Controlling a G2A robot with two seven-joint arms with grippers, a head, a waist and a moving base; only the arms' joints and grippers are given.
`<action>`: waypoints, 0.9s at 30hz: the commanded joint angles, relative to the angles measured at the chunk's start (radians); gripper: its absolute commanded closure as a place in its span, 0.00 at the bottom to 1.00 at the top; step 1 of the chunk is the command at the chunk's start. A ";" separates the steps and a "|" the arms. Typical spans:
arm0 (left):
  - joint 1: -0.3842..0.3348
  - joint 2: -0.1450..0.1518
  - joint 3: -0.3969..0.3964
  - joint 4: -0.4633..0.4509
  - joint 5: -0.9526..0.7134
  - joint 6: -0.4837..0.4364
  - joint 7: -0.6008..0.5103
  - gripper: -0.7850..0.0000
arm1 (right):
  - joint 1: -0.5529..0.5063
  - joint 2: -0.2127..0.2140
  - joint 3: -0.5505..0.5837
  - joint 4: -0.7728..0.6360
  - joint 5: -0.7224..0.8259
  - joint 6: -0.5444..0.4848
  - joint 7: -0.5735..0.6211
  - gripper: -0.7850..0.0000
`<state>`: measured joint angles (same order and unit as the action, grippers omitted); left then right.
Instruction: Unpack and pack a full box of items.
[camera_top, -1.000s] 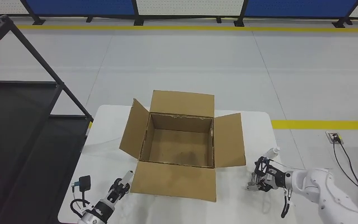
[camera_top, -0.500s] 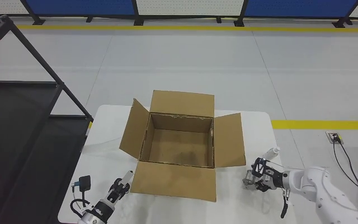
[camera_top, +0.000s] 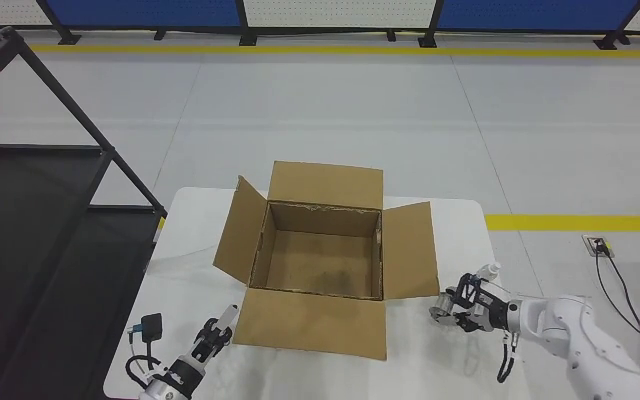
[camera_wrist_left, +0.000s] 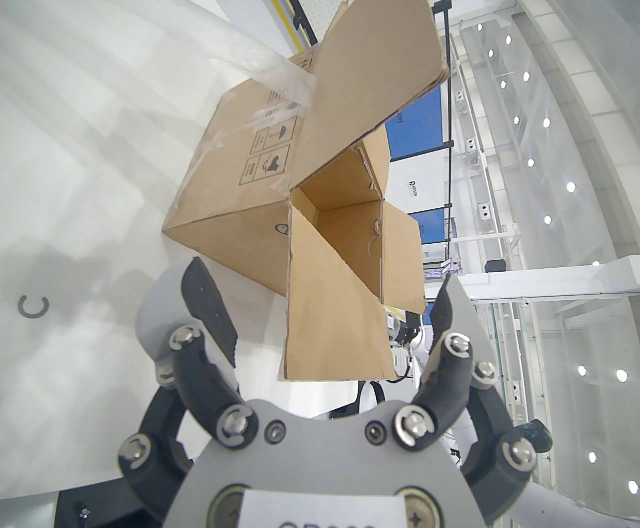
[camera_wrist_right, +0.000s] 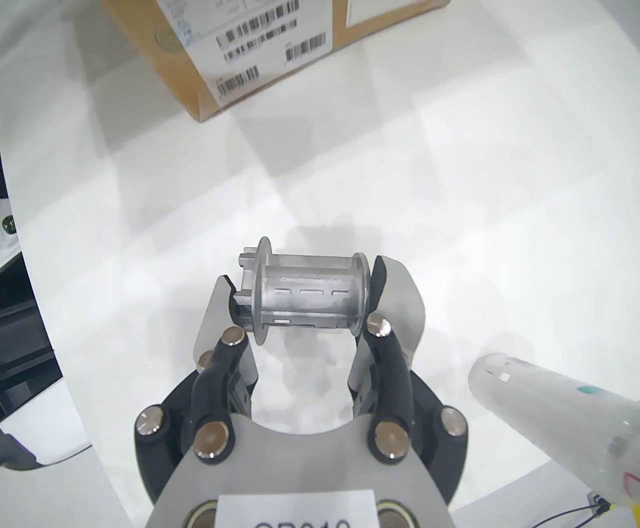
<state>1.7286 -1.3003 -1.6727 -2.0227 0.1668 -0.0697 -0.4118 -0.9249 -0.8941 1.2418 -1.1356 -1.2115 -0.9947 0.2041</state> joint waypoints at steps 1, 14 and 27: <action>0.000 0.000 0.000 0.000 0.000 0.000 0.000 0.00 | -0.019 0.008 0.039 -0.022 0.021 0.006 -0.029 1.00; 0.000 0.000 0.000 0.000 0.000 0.000 0.000 0.00 | -0.250 0.064 0.334 -0.314 0.112 0.125 -0.050 1.00; 0.000 0.000 0.000 0.000 0.000 0.000 0.000 0.00 | -0.437 0.051 0.399 -0.698 0.285 0.355 -0.064 1.00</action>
<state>1.7286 -1.3003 -1.6727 -2.0227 0.1668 -0.0697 -0.4118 -1.3696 -0.8408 1.6589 -1.8167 -0.9407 -0.6490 0.1299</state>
